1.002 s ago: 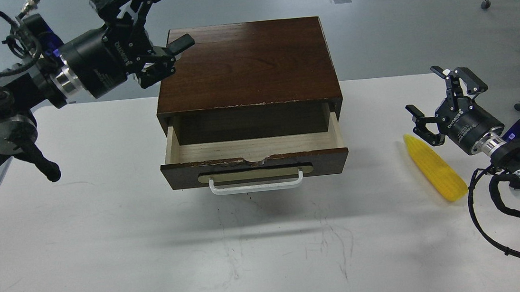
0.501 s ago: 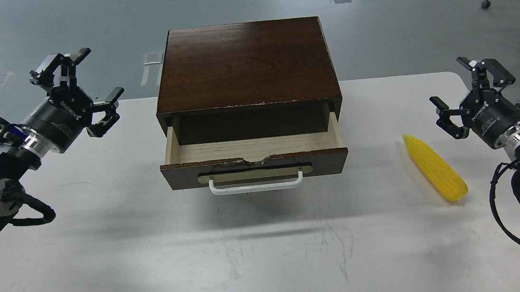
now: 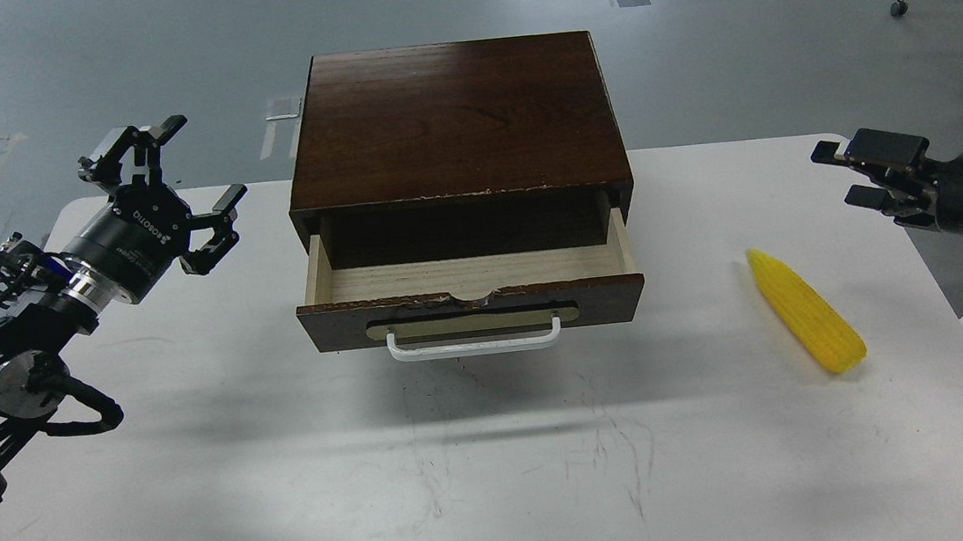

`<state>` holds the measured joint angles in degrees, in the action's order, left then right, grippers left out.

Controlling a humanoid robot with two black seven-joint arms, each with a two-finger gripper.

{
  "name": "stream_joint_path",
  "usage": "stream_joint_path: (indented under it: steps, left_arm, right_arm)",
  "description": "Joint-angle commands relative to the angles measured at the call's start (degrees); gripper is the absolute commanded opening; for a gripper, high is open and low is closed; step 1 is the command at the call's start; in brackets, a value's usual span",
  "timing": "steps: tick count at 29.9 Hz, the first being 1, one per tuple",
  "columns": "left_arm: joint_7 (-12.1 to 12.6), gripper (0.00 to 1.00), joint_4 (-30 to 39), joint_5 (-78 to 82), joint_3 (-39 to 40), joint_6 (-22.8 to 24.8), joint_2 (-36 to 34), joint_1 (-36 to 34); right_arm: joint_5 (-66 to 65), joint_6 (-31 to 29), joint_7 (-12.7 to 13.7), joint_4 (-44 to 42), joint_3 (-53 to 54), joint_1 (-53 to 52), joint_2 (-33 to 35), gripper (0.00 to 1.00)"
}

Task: Put corn in drawer with both arms
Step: 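Rotate the right gripper and lower it onto the yellow corn cob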

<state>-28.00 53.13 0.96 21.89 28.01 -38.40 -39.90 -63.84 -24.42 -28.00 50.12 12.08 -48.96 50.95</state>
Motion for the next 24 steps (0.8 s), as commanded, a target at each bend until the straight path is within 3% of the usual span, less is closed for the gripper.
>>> stream_joint_path:
  steps: [1, 4, 18, 21, 24]
  left_arm:
    - [0.0, 0.98, 0.1, 0.0, 0.0, 0.0, 0.2, 0.1]
    - [0.0, 0.98, 0.2, 0.1, 0.0, 0.0, 0.2, 0.1]
    - [0.0, 0.98, 0.3, 0.2, 0.0, 0.0, 0.6, 0.0]
    - [0.0, 0.98, 0.3, 0.2, 0.0, 0.0, 0.6, 0.0]
    - [0.0, 0.98, 0.3, 0.2, 0.0, 0.0, 0.4, -0.1]
  right_arm:
    - [-10.4, 8.8, 0.0, 0.1, -6.7, -0.3, -0.3, 1.00]
    - [-12.4, 12.6, 0.0, 0.1, -13.0, -1.8, -1.0, 1.00]
    - [-13.8, 14.2, 0.0, -0.1, -20.6, -3.2, -5.8, 0.97]
    - [-13.8, 15.3, 0.0, -0.4, -21.9, -3.3, -7.4, 0.89]
    - [-13.8, 15.5, 0.0, -0.5, -22.6, -3.5, -7.6, 0.61]
